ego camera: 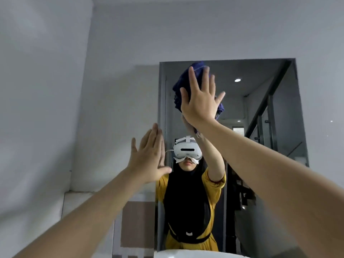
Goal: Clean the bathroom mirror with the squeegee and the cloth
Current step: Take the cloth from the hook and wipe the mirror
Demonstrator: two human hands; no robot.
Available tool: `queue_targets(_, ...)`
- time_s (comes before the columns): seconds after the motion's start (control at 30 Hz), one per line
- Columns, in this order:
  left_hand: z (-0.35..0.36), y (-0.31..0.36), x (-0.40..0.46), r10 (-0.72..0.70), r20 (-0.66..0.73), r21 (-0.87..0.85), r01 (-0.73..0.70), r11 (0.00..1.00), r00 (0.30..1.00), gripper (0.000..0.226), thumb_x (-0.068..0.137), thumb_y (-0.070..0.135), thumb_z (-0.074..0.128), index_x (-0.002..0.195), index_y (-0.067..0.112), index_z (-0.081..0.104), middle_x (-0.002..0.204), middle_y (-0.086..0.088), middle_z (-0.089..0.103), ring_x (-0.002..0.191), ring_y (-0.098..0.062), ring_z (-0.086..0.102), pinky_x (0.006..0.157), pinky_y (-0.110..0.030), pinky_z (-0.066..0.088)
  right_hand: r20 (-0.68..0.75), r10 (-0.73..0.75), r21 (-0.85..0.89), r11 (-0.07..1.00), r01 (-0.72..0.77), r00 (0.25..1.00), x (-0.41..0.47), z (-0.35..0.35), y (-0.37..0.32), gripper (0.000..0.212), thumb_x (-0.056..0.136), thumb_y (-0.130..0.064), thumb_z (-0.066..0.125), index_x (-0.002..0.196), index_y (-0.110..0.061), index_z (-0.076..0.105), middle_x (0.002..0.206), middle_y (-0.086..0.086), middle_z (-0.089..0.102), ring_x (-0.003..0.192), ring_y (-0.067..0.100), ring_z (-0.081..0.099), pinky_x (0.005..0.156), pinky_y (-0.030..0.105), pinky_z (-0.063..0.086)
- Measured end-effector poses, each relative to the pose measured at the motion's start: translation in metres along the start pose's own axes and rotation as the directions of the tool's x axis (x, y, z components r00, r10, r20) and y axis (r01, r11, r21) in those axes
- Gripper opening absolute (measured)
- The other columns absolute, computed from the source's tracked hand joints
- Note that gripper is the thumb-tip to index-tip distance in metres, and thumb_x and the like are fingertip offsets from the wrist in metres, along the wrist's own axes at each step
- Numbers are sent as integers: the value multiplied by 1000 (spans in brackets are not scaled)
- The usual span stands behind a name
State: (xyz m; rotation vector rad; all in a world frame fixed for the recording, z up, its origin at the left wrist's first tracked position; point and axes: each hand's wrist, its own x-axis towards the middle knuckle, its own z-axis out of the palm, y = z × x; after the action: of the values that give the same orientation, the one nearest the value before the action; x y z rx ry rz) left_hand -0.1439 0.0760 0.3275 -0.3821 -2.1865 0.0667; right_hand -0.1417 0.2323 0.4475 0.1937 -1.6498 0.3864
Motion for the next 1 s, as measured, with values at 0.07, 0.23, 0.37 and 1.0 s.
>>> queue_targets(0.07, 5, -4, 0, 16, -20, 33, -15, 999, 1000, 122, 71, 70, 54, 139, 10, -28, 148, -6, -36, 140, -23, -21, 108, -60, -4, 26, -59, -134, 989, 62, 998, 13, 22, -6, 56, 99, -45, 28, 151, -31, 13, 162, 7, 2, 148, 28, 1, 109, 68, 2)
queue_targets(0.23, 11, -15, 0, 88, -138, 86, -76, 993, 987, 125, 62, 78, 50, 146, 5, -7, 155, -8, -17, 144, -23, -2, 107, -64, 10, 44, -241, -215, 945, 245, 969, 37, 43, -36, 56, 99, -48, 26, 151, -29, 17, 162, 4, 7, 148, 26, 1, 112, 63, -3)
queue_targets(0.37, 19, -20, 3, 95, -178, 158, -67, 985, 980, 122, 53, 84, 42, 142, 1, 26, 153, -13, 22, 136, -27, 33, 93, -67, 33, 83, -326, -278, 900, 336, 942, 50, 51, -47, 57, 98, -51, 26, 150, -30, 21, 162, 2, 8, 148, 26, 3, 111, 63, 0)
queue_targets(1.0, 19, -18, -3, 94, -90, 307, -63, 950, 991, 157, 27, 93, 46, 139, 12, -29, 150, -2, -34, 140, -22, -19, 106, -50, -23, -127, 38, -319, 944, -77, 991, 77, -60, 162, 57, 95, -54, 20, 149, -37, 20, 161, -3, 11, 148, 22, 6, 112, 64, 8)
